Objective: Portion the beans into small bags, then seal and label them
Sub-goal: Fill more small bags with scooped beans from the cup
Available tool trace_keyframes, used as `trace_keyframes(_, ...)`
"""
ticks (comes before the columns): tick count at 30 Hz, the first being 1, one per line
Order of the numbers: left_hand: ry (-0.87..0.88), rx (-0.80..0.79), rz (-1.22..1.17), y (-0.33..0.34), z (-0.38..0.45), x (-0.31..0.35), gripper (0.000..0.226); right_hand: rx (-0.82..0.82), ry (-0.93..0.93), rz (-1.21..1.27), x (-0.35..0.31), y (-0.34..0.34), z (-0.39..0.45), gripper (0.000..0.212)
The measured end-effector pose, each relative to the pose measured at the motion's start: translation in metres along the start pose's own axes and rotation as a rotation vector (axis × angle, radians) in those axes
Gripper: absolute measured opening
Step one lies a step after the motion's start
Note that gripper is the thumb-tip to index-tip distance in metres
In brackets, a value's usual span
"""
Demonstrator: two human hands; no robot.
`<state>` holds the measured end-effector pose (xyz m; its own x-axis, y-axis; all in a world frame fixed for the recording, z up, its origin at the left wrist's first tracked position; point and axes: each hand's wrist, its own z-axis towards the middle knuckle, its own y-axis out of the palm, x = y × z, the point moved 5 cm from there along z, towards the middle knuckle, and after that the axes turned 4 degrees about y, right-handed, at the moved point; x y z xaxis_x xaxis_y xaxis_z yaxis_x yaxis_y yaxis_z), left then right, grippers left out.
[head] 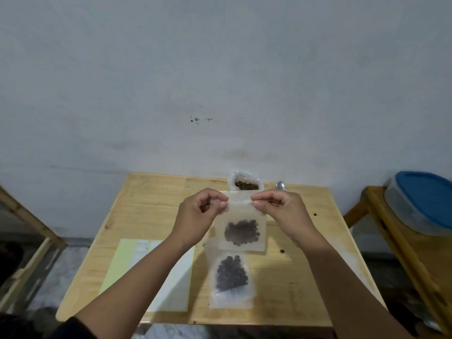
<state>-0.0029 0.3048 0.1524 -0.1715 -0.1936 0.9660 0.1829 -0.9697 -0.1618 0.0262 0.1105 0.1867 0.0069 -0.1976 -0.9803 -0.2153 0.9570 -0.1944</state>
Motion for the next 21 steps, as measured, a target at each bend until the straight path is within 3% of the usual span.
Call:
trace_keyframes(8,0.025,0.099,0.078,0.004,-0.006,0.007,0.021,0.059,-0.005,0.060,0.008,0.010,0.003,0.020)
trace_keyframes(12,0.032,0.046,0.098,0.009,-0.009,0.008,0.013,-0.012,0.002,0.007,0.010,0.021,0.001,0.015)
trace_keyframes(21,0.042,0.012,0.134,0.014,-0.014,0.010,0.013,0.042,0.050,0.086,0.020,0.032,-0.005,0.013)
